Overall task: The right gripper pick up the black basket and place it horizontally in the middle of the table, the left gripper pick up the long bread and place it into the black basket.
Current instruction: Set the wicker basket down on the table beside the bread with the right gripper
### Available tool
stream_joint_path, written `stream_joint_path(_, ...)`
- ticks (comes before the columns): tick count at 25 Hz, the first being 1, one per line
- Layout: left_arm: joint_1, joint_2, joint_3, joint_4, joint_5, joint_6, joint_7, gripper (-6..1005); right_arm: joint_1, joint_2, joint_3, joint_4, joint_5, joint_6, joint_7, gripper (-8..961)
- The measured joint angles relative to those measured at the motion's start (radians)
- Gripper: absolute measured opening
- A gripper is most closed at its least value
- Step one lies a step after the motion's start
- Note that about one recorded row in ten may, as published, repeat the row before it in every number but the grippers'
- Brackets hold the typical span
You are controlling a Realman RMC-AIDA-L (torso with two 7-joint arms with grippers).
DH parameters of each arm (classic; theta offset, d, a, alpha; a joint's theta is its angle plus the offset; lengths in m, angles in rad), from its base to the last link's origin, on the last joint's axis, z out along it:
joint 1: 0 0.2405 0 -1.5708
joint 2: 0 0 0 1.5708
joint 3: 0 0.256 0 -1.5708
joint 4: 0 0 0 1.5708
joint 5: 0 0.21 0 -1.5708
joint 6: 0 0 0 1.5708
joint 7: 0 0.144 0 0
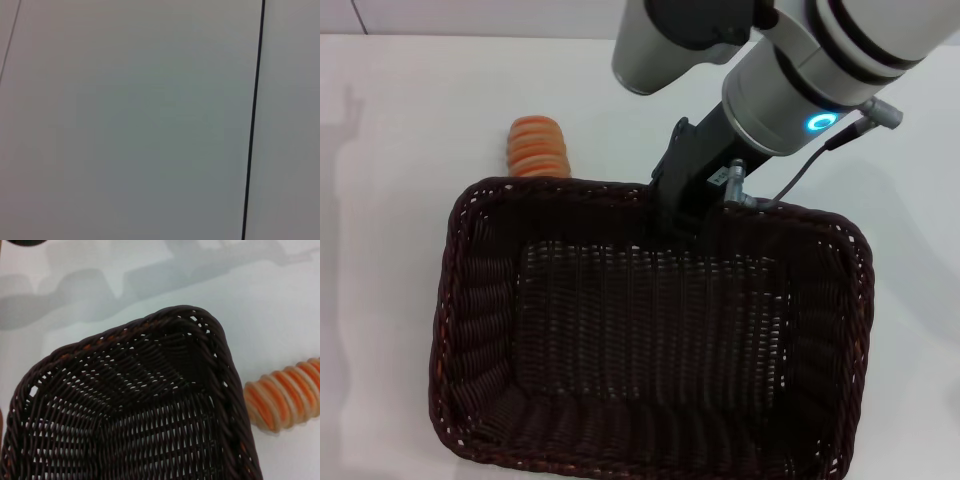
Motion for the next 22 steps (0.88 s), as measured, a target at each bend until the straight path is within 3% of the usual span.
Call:
stream_joint_path(17, 0.016, -0.003, 0.003, -0.001, -0.001, 0.008, -0.011, 771, 0.054, 0.006, -0.081, -0.08, -0.113, -0.028, 0.034, 130)
stream_joint_path(22, 0.016, -0.004, 0.004, -0.002, -0.001, 0.008, -0.012, 770, 0.065, 0.006, -0.094, -0.098, -0.147, -0.061, 0.021, 232)
